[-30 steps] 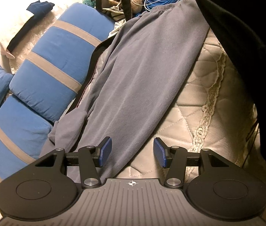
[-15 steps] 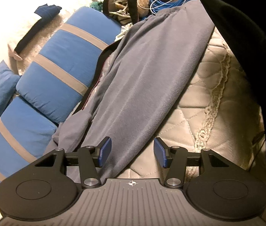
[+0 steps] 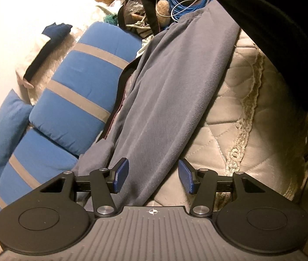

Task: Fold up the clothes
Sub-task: 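Grasp the cuff with the right tool while the left tool grasps the pant leg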

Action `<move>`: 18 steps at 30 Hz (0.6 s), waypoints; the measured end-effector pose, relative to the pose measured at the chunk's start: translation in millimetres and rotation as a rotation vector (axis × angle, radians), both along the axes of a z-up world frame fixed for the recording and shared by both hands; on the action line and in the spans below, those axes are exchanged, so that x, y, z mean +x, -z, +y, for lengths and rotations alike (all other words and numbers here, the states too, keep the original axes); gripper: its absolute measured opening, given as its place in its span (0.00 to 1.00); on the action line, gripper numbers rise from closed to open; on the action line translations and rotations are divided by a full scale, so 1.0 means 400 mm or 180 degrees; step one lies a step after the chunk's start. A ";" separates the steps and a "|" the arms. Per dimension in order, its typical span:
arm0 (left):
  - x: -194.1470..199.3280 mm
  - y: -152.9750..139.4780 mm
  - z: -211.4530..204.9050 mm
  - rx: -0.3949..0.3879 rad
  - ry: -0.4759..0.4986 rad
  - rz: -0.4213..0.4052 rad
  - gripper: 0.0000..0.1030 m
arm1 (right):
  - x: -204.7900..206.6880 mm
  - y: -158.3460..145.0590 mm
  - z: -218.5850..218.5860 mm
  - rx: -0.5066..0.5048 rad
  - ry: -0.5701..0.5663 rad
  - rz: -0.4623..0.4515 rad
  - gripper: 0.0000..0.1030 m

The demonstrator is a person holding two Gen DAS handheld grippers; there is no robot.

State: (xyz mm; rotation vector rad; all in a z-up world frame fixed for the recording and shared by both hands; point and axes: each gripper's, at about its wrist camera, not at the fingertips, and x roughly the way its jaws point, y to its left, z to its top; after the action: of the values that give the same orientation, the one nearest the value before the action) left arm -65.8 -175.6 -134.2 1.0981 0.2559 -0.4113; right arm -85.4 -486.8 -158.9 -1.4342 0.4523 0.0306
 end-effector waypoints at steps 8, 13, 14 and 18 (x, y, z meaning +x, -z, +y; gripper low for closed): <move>0.008 0.021 -0.060 0.0327 0.0072 -0.0268 0.47 | 0.052 -0.184 -0.031 0.0174 -0.0045 -0.0048 0.05; 0.048 0.028 -0.097 0.0631 -0.0077 -0.0501 0.47 | 0.065 -0.224 -0.029 0.0095 -0.0118 -0.0040 0.05; 0.050 0.026 -0.095 0.0696 -0.0102 -0.0520 0.46 | 0.063 -0.225 -0.027 0.0086 -0.0121 -0.0031 0.05; 0.041 0.021 -0.075 0.1029 -0.0200 -0.0467 0.03 | 0.055 -0.207 -0.032 0.0098 -0.0094 0.0007 0.05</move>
State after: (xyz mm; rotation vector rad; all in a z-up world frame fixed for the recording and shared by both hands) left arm -49.3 -205.6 -142.7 1.4269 0.2311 -0.2357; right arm -63.3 -499.6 -76.1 -1.4107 0.4306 0.0625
